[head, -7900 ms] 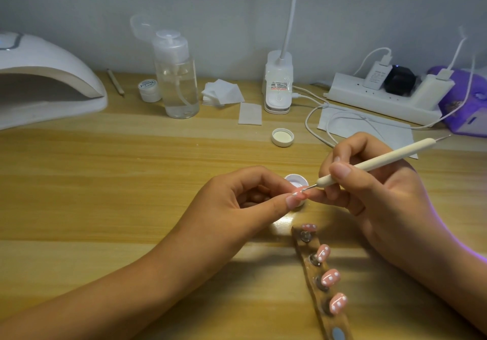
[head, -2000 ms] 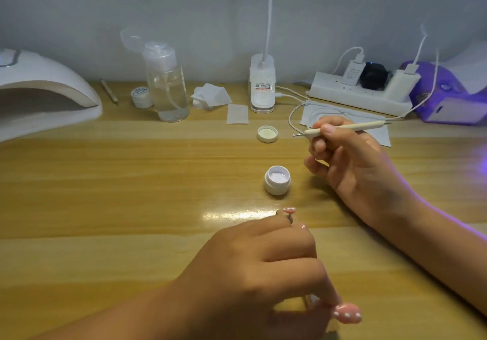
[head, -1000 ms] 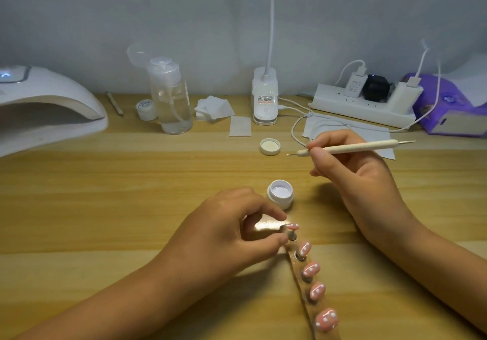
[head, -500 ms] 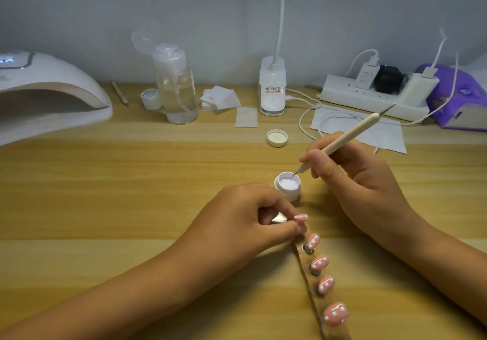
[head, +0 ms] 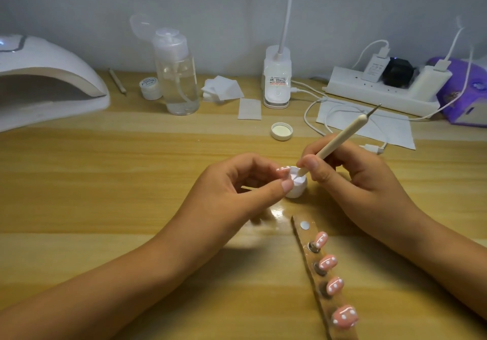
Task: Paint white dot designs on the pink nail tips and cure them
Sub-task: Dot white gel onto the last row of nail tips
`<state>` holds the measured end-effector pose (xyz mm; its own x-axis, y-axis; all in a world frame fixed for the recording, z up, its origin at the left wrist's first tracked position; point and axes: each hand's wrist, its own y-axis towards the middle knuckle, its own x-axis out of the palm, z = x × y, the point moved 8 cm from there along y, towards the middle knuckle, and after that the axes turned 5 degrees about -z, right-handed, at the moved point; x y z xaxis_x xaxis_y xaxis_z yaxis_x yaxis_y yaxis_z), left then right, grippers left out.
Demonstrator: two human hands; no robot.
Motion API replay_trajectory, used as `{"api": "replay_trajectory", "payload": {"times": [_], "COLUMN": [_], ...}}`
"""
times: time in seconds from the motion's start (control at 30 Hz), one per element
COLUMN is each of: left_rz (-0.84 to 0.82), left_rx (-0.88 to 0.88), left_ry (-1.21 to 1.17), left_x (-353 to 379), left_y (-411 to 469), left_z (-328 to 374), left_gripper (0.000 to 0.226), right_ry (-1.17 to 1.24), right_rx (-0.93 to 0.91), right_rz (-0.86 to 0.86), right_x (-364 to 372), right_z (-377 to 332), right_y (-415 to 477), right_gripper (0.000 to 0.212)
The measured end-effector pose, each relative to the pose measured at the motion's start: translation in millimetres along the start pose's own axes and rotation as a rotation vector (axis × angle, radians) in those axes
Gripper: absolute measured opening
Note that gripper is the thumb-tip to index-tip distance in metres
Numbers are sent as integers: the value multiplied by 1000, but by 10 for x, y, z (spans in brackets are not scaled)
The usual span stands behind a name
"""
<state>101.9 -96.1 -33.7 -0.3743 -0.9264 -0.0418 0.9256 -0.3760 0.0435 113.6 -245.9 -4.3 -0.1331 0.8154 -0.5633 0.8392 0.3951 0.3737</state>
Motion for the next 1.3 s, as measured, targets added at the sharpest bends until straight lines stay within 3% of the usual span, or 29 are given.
{"api": "replay_trajectory", "payload": {"times": [0.2,0.33,0.47,0.7,1.3], "left_rz": [-31,-33,-48,-48,-52], "left_rx": [59,77,84,88,86], "left_ry": [24,40,54,54,30], "left_x": [19,22,32,42,58], "left_y": [11,16,5,18,9], "left_z": [21,26,35,51,67], "left_gripper": [9,9,8,8,7], "right_ry": [198,574,849,912,882], "right_rx": [-29,63,153,202,178], "right_rz": [134,284,251,110,94], "right_x": [-141,-245,-135,20,31], "right_z": [-60,46,113,80,73], "right_y": [-50,-73,-60,-56,-52], "right_gripper": [13,3,13,13,10]}}
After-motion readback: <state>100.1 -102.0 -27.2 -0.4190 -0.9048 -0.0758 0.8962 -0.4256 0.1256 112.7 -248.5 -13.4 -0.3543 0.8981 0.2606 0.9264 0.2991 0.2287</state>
